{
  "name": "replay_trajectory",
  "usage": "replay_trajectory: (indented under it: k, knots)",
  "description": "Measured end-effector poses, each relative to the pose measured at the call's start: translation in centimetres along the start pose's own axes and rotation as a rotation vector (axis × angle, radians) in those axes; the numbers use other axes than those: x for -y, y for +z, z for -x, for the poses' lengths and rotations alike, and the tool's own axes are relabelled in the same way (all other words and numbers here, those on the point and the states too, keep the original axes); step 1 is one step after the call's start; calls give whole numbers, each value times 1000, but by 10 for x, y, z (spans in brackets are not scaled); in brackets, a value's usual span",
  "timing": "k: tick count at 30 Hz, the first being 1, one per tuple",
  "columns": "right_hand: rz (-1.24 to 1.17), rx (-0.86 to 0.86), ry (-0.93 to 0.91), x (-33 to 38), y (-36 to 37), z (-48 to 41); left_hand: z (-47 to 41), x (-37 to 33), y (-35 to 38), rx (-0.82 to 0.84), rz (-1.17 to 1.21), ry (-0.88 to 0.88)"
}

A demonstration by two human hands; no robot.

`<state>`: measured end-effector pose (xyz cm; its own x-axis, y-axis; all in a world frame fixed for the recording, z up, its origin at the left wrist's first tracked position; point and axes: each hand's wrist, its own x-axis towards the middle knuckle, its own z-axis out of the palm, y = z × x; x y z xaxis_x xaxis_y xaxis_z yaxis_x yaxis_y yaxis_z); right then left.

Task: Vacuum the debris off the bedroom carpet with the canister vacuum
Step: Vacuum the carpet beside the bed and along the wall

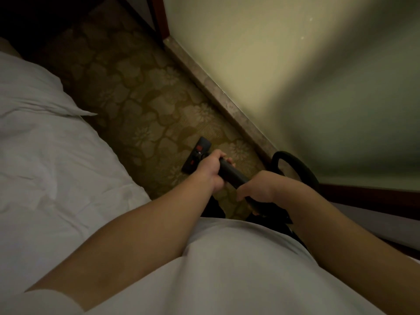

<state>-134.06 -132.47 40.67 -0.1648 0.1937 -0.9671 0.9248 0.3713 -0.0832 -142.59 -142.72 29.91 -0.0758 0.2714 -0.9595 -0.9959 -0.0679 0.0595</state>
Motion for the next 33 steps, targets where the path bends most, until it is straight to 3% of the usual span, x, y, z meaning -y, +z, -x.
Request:
replay_trajectory:
  k: [9,17,22,28,33]
  knots:
    - [126,-62,-71,60,-18,21,13,-50,-8,72,78,69]
    - [-27,-71,-104,94,-53,-2,13,-115,28,135,27,147]
    - [-84,-94,-123,109,-84,-33,-15,-148,64,120,-30,126]
    - [-176,-72,-22,135,-145,-65,-44,-191,116,101,-112,58]
    - [-92,-65,-41,189,-184,-53,-32,-245,133,61,-68,34]
